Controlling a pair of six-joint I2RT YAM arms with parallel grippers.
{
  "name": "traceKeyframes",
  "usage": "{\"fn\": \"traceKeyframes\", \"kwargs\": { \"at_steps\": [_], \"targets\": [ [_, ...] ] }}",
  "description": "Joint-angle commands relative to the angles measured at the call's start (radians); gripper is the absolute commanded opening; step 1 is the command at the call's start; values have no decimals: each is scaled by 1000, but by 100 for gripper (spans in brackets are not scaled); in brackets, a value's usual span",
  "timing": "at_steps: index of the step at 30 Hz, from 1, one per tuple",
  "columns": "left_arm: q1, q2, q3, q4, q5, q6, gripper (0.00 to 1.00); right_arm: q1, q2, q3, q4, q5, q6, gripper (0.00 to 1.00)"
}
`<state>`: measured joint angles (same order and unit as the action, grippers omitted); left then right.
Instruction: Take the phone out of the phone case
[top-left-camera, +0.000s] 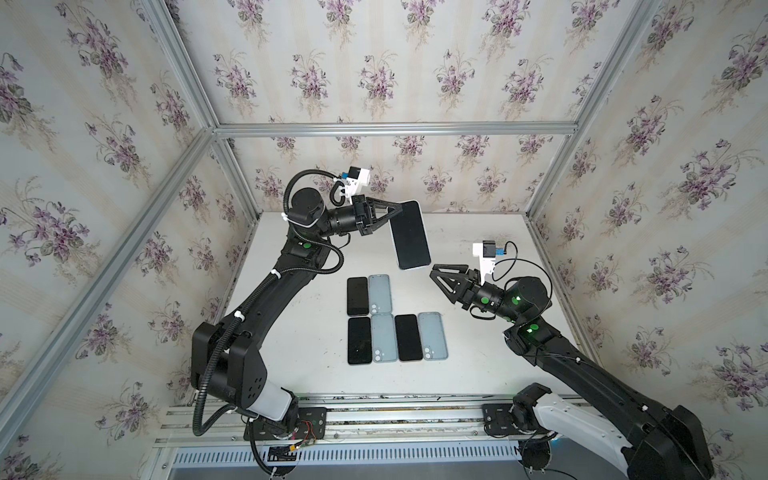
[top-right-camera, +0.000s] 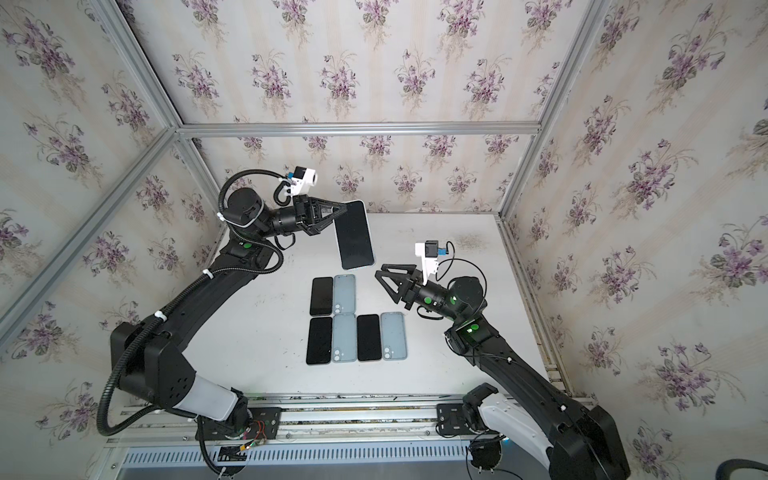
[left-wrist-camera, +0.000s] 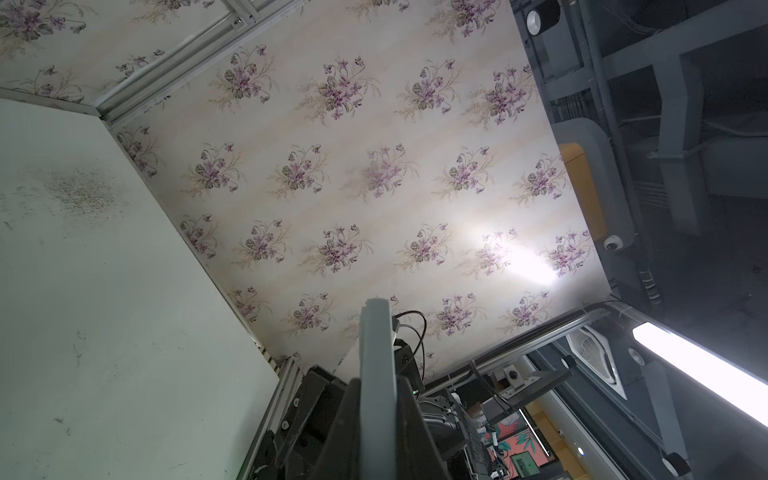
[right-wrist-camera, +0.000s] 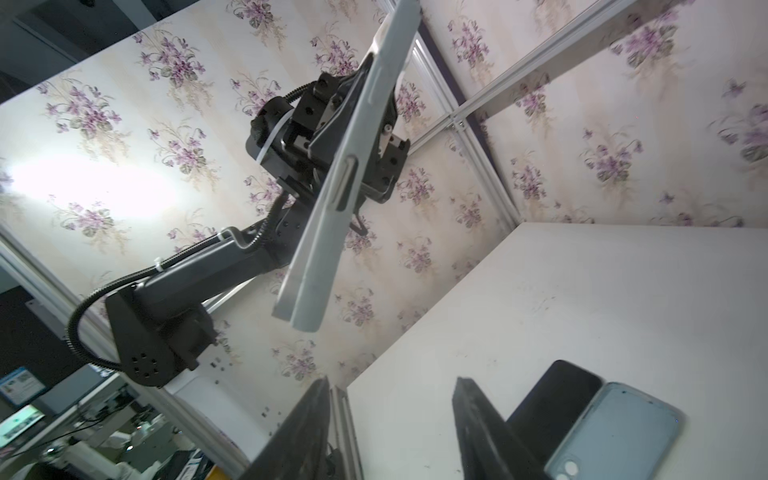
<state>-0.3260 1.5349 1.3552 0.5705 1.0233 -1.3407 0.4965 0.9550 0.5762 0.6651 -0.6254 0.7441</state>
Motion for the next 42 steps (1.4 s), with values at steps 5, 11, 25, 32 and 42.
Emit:
{"fn": "traceKeyframes", "kwargs": {
  "at_steps": [5,11,25,32,42],
  "targets": [
    [1,-23,-47,120,-40,-80,0,89,24,14,141,4,82,53],
    [-1,-32,-65,125,-47,-77,0,105,39,30,127,23,75,54],
    [-7,-48,-92,133,-35,-64,0,104,96,36,208,52,101,54],
    [-11,-52,-108,146,-31,-61,0,104,106,39,193,74,98,54],
    [-24,-65,-144,171,-33,-64,0,101,132,35,194,118,110,51]
  ]
}}
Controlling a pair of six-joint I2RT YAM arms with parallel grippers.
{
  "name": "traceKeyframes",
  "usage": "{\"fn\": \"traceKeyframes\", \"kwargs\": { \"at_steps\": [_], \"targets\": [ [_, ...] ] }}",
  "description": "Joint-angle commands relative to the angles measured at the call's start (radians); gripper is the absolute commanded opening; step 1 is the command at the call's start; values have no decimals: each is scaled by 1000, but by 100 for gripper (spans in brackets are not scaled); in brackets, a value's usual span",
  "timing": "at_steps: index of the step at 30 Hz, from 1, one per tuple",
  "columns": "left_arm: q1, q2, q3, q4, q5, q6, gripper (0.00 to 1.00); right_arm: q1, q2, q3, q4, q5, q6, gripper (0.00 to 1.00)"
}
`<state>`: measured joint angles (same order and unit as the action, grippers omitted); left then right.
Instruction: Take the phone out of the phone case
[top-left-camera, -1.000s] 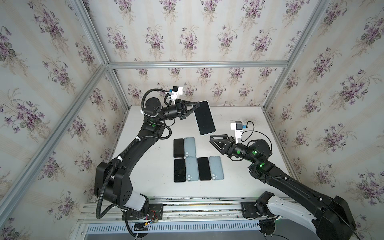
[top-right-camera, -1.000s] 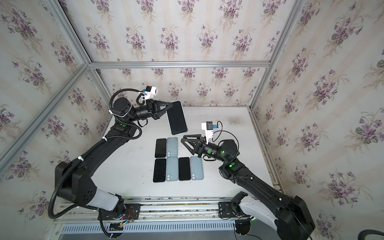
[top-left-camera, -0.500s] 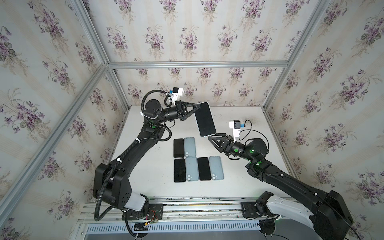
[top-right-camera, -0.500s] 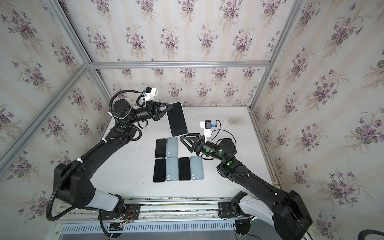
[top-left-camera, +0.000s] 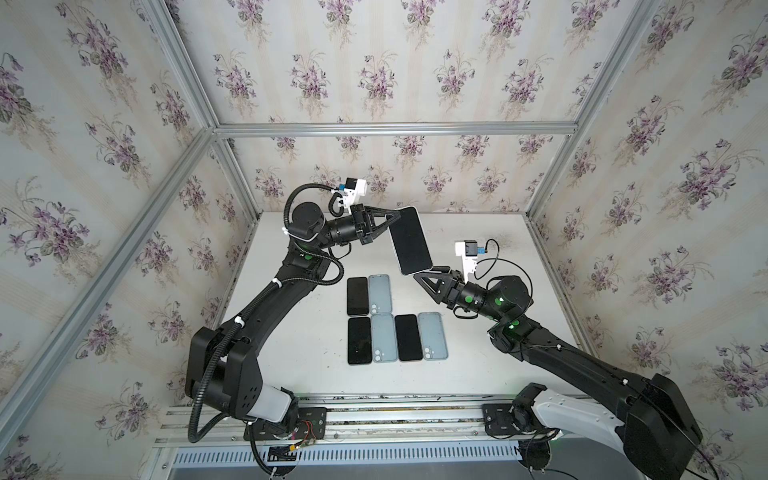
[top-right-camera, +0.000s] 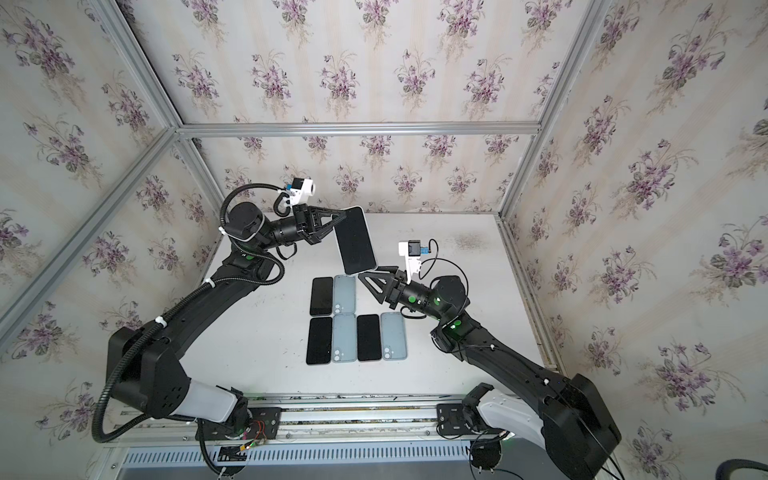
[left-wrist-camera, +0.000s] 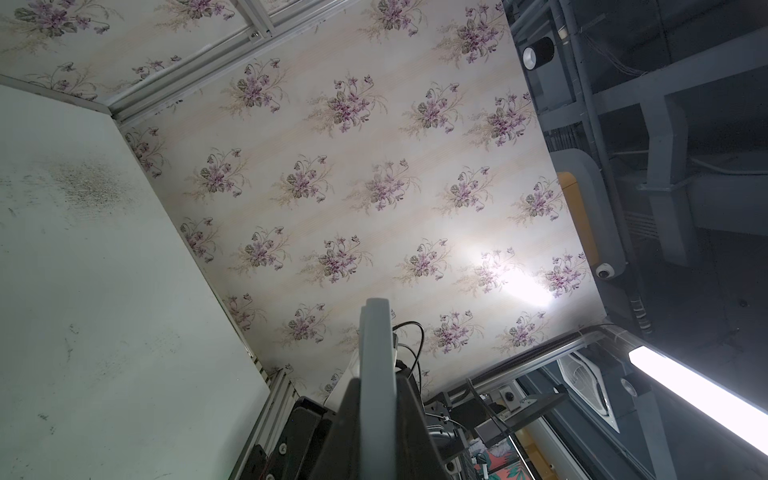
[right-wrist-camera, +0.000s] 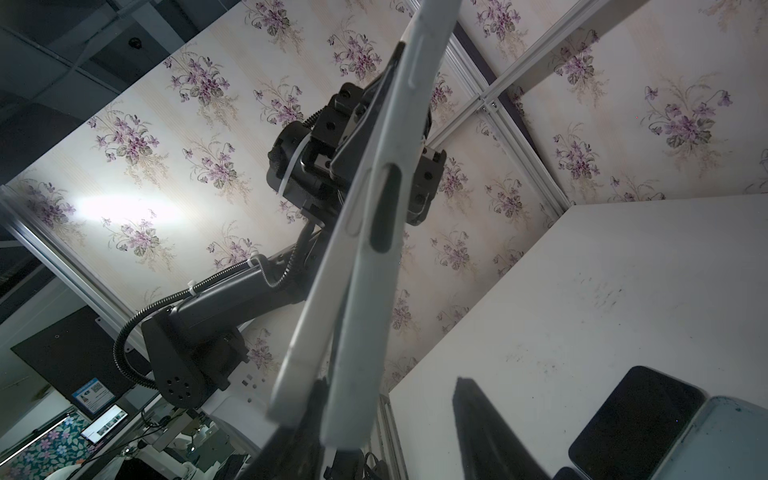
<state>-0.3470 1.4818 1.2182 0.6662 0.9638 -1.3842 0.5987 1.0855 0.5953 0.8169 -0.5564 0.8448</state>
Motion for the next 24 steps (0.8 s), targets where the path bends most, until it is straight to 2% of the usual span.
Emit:
{"fn": "traceKeyframes", "kwargs": {
  "at_steps": [1,5,13,15,17,19,24],
  "targets": [
    [-3,-16,-13,80,24,-20,0,-4,2,12,45,57,15,50],
    [-6,-34,-49,90,1,-19,0,-15,12,-5,76,62,51,45],
    [-9,-76,-160,179,-130,-53,0,-14,64,-33,227,50,146,26],
    [-9,-91,-192,191,-168,-55,0,-15,75,-43,251,46,169,25],
    [-9,-105,-224,211,-207,-59,0,-15,76,-50,252,42,182,31],
    [-9,-115,-245,226,-236,-62,0,-16,69,-63,258,53,188,32],
    [-18,-115,-253,253,-254,-66,0,-16,61,-70,251,52,203,22]
  ]
}}
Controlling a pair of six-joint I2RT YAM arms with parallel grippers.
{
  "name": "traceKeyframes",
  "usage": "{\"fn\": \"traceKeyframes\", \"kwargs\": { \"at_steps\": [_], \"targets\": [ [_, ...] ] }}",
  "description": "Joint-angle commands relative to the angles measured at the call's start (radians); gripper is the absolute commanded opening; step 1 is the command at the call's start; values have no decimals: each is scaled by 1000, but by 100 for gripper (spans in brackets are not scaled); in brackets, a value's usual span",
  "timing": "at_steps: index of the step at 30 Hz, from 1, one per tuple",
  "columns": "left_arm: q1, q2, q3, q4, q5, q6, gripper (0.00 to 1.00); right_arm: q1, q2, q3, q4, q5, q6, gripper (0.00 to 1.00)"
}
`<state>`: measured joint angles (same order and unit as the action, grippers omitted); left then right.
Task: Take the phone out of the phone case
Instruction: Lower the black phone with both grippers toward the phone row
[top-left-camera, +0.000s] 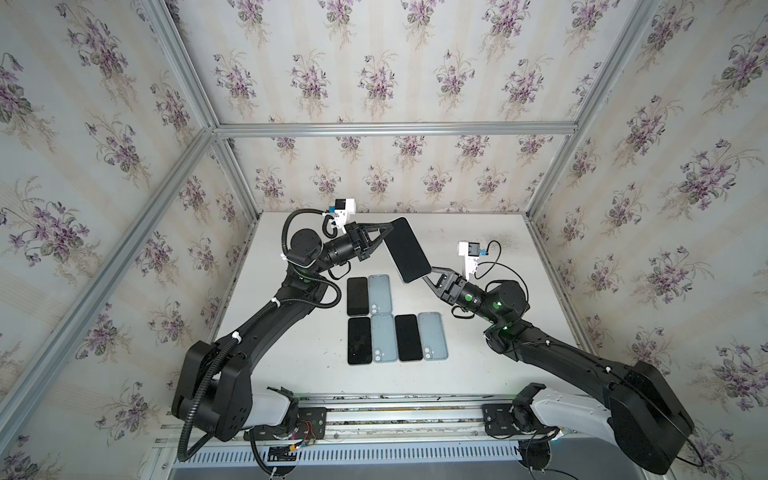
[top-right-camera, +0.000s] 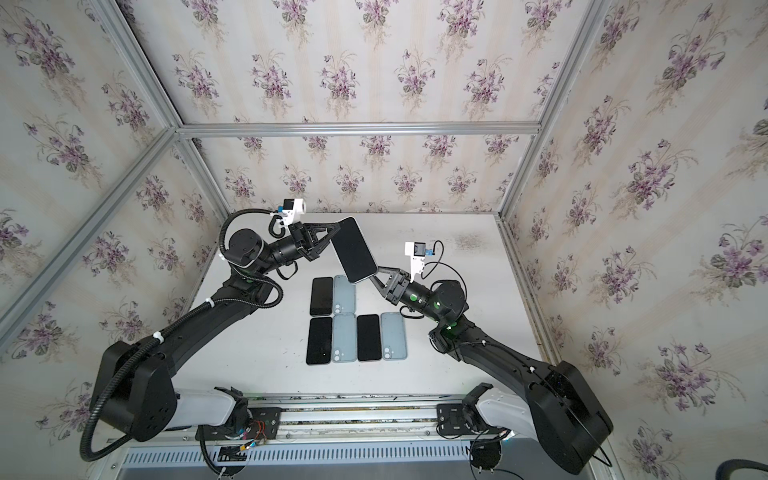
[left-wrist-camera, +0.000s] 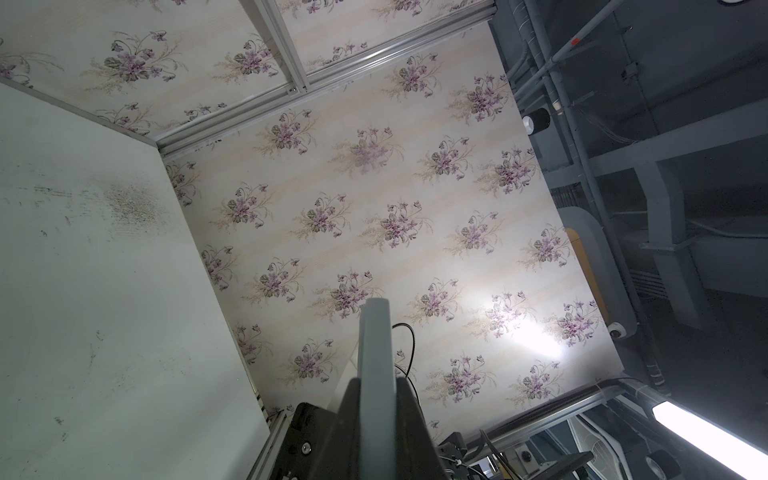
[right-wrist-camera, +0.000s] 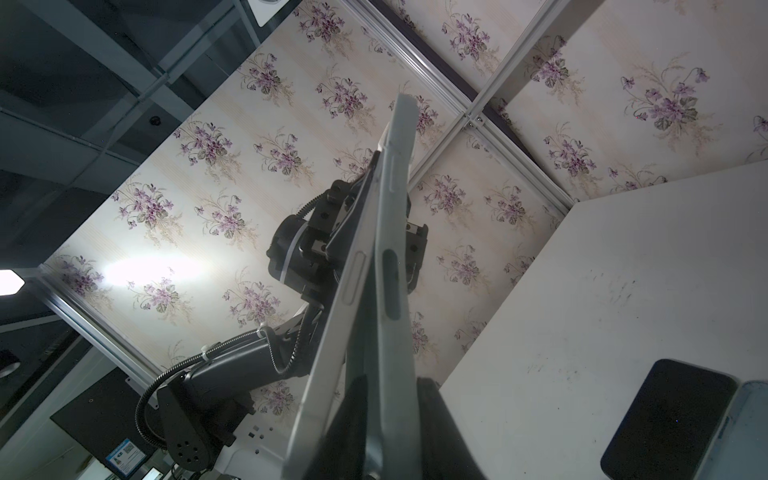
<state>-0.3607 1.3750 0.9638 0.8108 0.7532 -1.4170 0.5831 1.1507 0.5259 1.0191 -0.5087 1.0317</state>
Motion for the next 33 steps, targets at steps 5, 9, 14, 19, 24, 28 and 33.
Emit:
{"fn": "traceKeyframes", "kwargs": {
  "at_steps": [5,9,14,19,24,28,33],
  "targets": [
    [-12,-24,-43,131,-106,-23,0,1,13,6,66,-13,51,18],
    [-18,-39,-83,140,-159,0,0,0,20,7,21,1,68,13],
    [-26,-24,-130,118,-188,40,1,1,26,19,-55,10,81,6],
    [-27,24,-179,187,-190,20,12,-3,33,4,-84,28,103,2],
    [-29,68,-200,204,-179,20,38,-13,47,-12,-107,41,139,0],
    [-30,105,-213,208,-163,26,51,-17,65,-27,-103,57,166,0],
    [-32,173,-224,199,-137,42,68,-20,107,-57,-67,67,212,0]
  ]
}}
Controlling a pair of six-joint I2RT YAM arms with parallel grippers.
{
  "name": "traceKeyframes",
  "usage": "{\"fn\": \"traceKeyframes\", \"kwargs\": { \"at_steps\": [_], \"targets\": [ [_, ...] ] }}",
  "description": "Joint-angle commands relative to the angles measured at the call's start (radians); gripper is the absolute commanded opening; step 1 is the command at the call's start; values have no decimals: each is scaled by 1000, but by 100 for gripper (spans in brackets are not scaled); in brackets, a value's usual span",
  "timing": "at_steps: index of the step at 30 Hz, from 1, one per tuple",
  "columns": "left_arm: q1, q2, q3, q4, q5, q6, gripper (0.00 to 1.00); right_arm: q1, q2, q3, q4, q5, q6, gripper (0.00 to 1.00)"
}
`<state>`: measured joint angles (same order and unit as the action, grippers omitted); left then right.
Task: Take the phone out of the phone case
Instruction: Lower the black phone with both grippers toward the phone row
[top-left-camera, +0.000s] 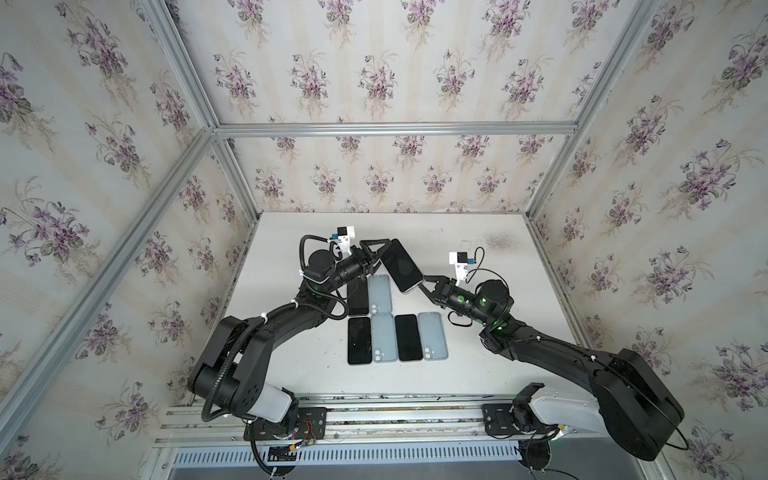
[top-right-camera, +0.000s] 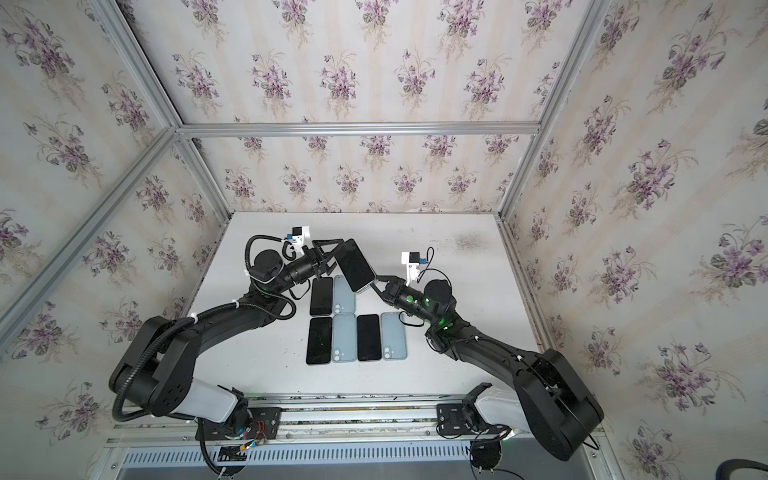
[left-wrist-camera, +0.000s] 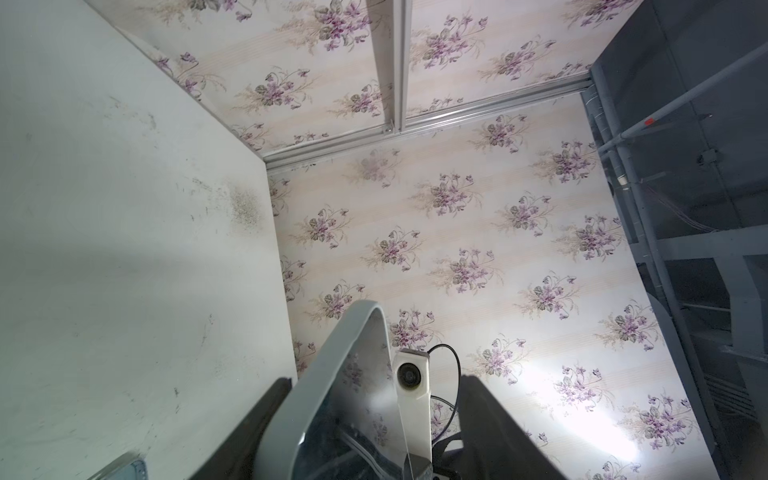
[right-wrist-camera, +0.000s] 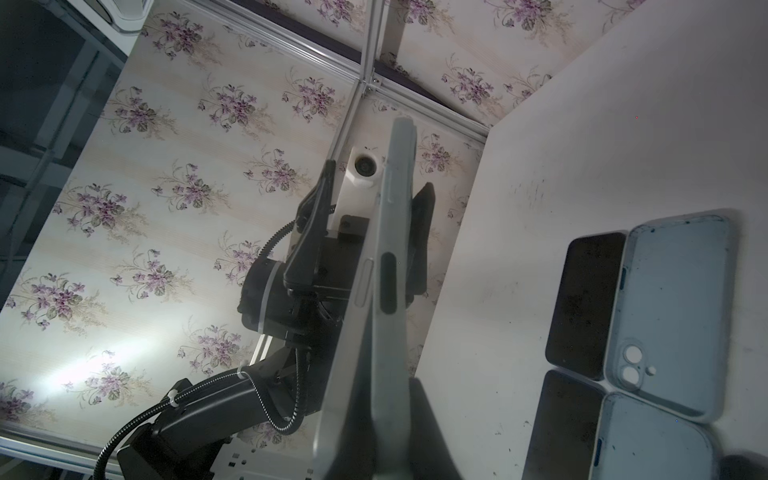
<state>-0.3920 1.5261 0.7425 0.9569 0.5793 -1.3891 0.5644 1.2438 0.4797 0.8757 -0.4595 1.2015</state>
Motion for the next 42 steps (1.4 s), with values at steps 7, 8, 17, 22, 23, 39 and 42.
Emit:
{"fn": "traceKeyframes", "kwargs": {
  "at_steps": [7,8,17,22,23,39,42],
  "targets": [
    [-1,44,7,-95,42,125,76,-3,63,-42,122,20,74,0],
    [-1,34,19,-155,32,178,77,-3,66,-45,120,21,75,0],
    [-1,-33,91,-543,-81,469,85,-4,66,-52,31,31,70,0],
    [-1,-39,105,-604,-101,525,86,-6,70,-59,31,30,75,0],
    [-1,-43,110,-618,-104,541,86,-7,68,-59,-2,32,75,0],
    [-171,-224,299,-1227,-228,1269,88,-12,60,-58,-61,25,75,0],
    [-208,-217,321,-1296,-272,1316,87,-12,62,-53,-65,21,75,0]
  ]
}}
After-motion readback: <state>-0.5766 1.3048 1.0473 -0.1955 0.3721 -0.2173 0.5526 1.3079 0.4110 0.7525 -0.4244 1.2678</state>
